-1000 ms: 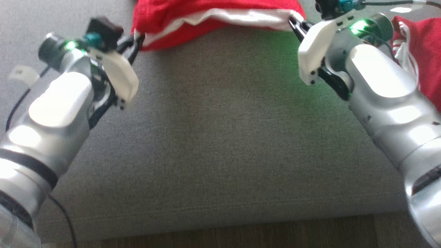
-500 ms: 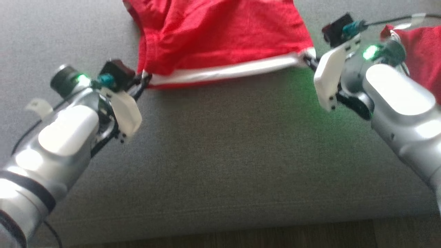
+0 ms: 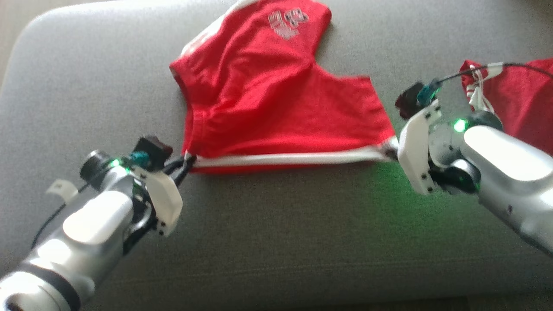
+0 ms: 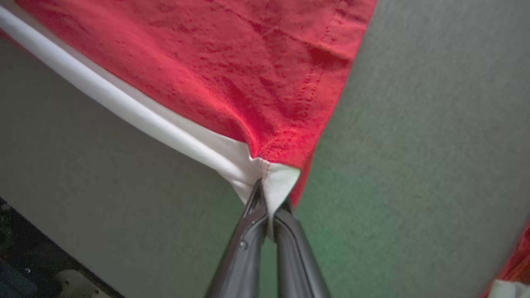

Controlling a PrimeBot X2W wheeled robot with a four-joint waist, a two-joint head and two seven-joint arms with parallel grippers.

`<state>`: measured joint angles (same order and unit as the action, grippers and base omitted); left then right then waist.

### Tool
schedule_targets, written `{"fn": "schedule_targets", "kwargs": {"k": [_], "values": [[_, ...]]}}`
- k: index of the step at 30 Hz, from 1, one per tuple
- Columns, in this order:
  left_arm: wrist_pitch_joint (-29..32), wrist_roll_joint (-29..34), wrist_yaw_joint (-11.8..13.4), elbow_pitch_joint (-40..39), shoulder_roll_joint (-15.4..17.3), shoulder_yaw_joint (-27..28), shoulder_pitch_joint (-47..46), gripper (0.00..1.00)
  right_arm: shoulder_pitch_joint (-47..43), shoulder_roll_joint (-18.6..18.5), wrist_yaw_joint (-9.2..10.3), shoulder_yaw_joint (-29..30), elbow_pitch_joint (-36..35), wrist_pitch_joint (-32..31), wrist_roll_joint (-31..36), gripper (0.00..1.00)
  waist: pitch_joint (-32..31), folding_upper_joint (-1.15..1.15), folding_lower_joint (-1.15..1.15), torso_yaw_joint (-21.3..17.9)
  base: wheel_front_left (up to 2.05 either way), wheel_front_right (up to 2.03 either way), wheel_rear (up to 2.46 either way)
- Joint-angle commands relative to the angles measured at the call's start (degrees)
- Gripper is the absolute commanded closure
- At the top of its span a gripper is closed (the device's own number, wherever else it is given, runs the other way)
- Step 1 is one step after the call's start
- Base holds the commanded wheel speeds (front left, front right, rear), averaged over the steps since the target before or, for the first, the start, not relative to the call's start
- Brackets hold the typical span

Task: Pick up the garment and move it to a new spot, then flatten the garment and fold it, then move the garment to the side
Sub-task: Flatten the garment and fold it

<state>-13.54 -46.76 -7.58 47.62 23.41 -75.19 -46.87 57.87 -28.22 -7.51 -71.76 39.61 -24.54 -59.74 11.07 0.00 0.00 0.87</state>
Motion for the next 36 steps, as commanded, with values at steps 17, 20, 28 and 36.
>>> {"fn": "schedule_targets", "kwargs": {"k": [17, 20, 28, 36], "values": [[-1.02, -0.94, 0.09, -5.71, 4.55, 1.84, 12.87, 1.0, -11.81, -8.76, 0.02, -1.5, -14.32, -14.7, -2.06, 1.0, -10.47, 0.0, 0.0, -0.12, 0.0, 0.0, 0.0], [-1.1, -1.86, 0.45, -7.25, 4.88, 1.9, 15.94, 1.0, -13.85, -10.8, 0.02, -1.52, -15.84, -17.45, -1.18, 1.0, -12.18, 0.0, 0.0, -0.07, 0.0, 0.0, 0.0], [-1.37, -2.63, 2.82, -13.21, 6.7, 3.13, 21.97, 1.0, -20.03, -16.82, 0.02, 0.82, -23.87, -23.07, -3.51, 1.0, -13.96, 0.0, 0.0, 0.63, 0.0, 0.0, 0.0], [-1.38, -2.37, 4.05, -19.82, 9.17, 3.01, 27.16, 1.0, -27.05, -21.43, 0.02, 7.17, -31.22, -27.76, -4.08, 1.0, -14.57, 0.0, 0.0, 1.68, 0.0, 0.0, 0.0]]}}
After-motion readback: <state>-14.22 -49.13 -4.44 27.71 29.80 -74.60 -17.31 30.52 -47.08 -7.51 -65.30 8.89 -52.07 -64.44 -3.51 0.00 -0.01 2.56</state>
